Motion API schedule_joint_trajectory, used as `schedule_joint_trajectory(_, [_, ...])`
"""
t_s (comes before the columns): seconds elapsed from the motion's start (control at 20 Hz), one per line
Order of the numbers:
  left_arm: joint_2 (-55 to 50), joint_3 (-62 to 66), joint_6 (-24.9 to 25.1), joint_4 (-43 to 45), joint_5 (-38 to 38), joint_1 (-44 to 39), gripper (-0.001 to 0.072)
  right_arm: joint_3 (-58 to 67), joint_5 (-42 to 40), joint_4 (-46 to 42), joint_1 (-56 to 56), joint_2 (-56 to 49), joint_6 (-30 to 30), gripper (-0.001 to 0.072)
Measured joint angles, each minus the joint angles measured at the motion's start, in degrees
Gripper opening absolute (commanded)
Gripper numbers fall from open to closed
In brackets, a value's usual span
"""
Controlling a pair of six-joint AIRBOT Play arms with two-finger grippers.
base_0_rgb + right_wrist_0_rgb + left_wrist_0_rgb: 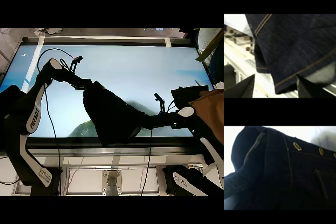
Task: Fold the clothes and pants, and hang the long-sleeved shirts on hangers.
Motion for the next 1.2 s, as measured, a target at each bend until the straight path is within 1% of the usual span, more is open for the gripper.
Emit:
schedule_joint_trajectory(0.05, [-0.3,0.2,0.6,0.1,-1.0,-0.2,0.0038,-0.3,-1.5,0.3,1.8,0.1,0.2,0.0546])
schedule_joint_trajectory(0.1, [-0.5,0.5,1.1,0.1,-1.6,-0.4,0.0026,-0.5,-2.6,0.4,3.2,0.2,0.5,0.0546])
schedule_joint_trajectory(0.3, [0.0,0.8,2.0,0.8,-3.6,0.1,0.0025,-0.9,-5.4,-0.2,4.6,0.3,1.2,0.0545])
schedule_joint_trajectory(0.35, [0.6,0.8,1.2,1.4,-3.6,0.7,0.0025,-0.8,-5.6,-1.0,4.2,0.3,1.5,0.0545])
schedule_joint_trajectory(0.5, [2.6,0.9,-3.4,2.8,-3.2,3.2,0.0026,-0.7,-6.6,-5.4,3.1,0.3,4.0,0.0546])
schedule_joint_trajectory(0.6, [3.3,0.9,-4.9,3.0,-4.9,4.3,0.0025,-0.7,-6.6,-6.4,3.1,0.0,5.2,0.0545])
schedule_joint_trajectory(0.7, [3.6,0.9,-6.1,3.3,-6.7,4.7,0.0025,-0.7,-7.0,-4.8,4.2,-1.2,5.1,0.0545])
schedule_joint_trajectory(1.05, [3.9,0.8,-7.2,3.8,-9.0,3.3,0.0025,-0.3,-9.6,4.5,13.0,-10.8,-0.3,0.0544])
schedule_joint_trajectory(1.1, [3.9,0.8,-7.2,4.3,-9.1,3.3,0.0026,0.0,-9.8,5.3,14.1,-11.8,-0.7,0.0530])
schedule_joint_trajectory(1.15, [3.9,0.8,-7.2,5.1,-9.1,3.4,0.0026,0.3,-9.9,5.7,15.1,-12.5,-1.0,0.0392])
schedule_joint_trajectory(1.2, [3.9,0.8,-7.2,5.8,-9.2,3.5,0.0025,0.8,-9.9,6.2,16.0,-13.1,-1.2,0.0174])
